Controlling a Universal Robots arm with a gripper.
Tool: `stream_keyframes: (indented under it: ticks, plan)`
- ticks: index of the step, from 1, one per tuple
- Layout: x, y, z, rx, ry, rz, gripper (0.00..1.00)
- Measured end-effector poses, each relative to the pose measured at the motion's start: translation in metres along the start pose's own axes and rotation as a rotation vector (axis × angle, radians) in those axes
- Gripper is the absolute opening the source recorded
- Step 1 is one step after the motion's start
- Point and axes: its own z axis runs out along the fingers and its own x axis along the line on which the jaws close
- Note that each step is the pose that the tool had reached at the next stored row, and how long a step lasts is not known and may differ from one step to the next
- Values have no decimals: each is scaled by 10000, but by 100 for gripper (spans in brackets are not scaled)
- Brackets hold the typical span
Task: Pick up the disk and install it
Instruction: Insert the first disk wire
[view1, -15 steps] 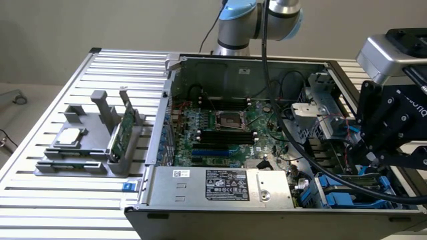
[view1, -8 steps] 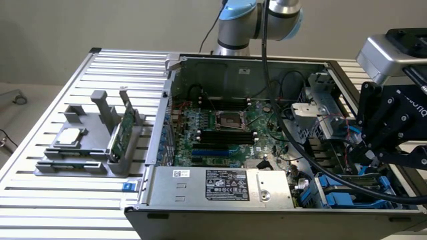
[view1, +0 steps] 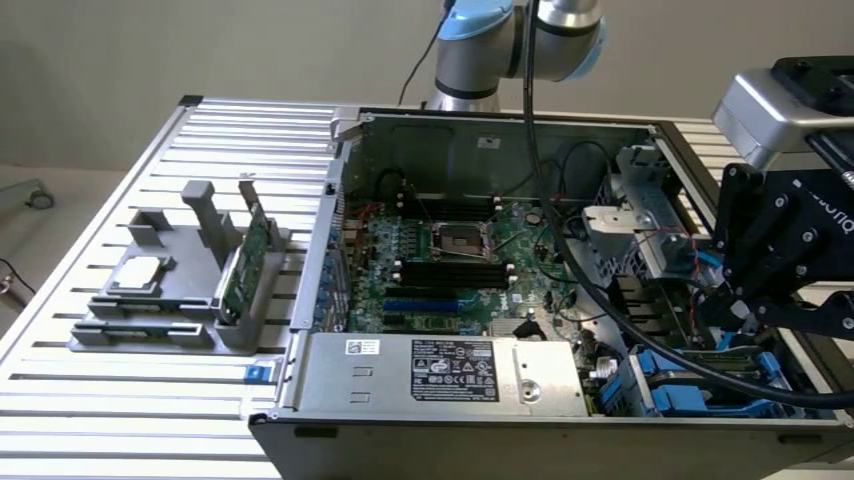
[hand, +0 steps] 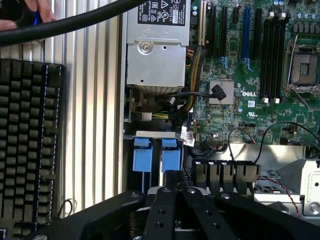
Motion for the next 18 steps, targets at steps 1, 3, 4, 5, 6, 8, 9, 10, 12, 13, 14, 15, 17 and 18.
stream_keyframes:
  ticks: [1,3,4,5,6,8,9,10,12,13,14,15,17,18]
  plan:
    - [0,0,0,0,0,0,12]
    - [0,0,0,0,0,0,18]
    - [0,0,1,0,2,6,24]
    - [1,-6,5,1,-8,33,24]
    - [1,-8,13,4,-38,105,30]
    - [1,-9,26,13,-117,355,36]
    - [1,-9,34,18,-158,489,36]
    - [1,-10,41,23,-192,628,36]
    - [2,-10,54,34,-230,941,36]
    - [2,-11,60,41,-238,1117,36]
    - [2,-11,66,48,-244,1308,36]
    - [2,-11,70,55,-251,1488,36]
    - [2,-11,78,68,-265,1847,36]
    - [2,-11,82,75,-270,2026,36]
